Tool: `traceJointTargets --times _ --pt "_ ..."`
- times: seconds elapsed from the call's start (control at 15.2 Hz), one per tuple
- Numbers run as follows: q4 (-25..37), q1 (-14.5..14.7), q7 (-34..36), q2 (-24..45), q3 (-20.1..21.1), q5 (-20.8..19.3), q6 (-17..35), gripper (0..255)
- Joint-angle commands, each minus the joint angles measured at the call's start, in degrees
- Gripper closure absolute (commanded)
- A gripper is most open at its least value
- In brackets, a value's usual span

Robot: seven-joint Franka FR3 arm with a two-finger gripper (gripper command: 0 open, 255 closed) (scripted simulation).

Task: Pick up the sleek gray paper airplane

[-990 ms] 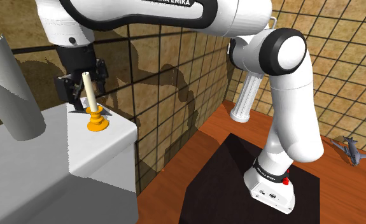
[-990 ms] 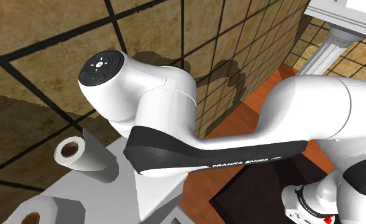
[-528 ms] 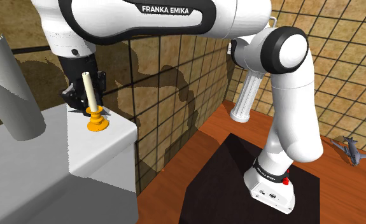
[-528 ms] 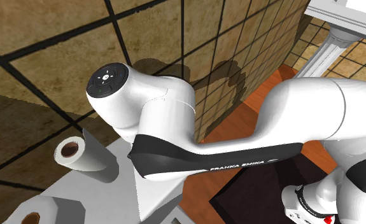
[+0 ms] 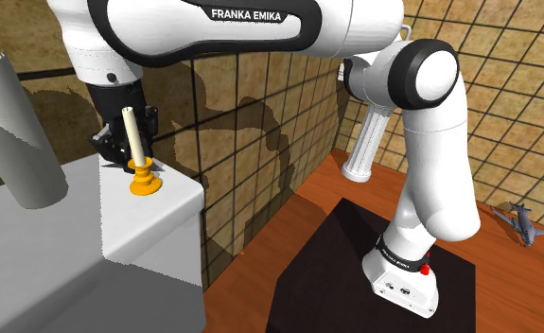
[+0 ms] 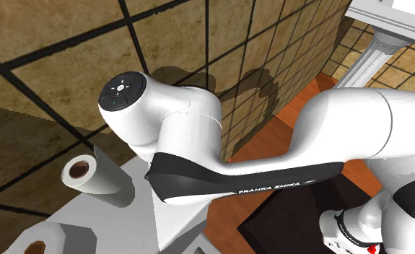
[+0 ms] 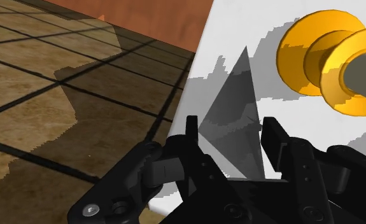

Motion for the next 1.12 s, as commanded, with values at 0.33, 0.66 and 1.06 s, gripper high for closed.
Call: traceJointTargets --times 0.33,0.66,1.06 --pt "7.2 1.7 -0.6 1.7 -0.2 -0.7 -5.6 255" --pt "15.4 3.9 -1.3 4.2 -0.5 -1.8 -11.2 255" --pt "25.6 7.2 -2.2 8.0 -1.3 -3.5 -17.2 255"
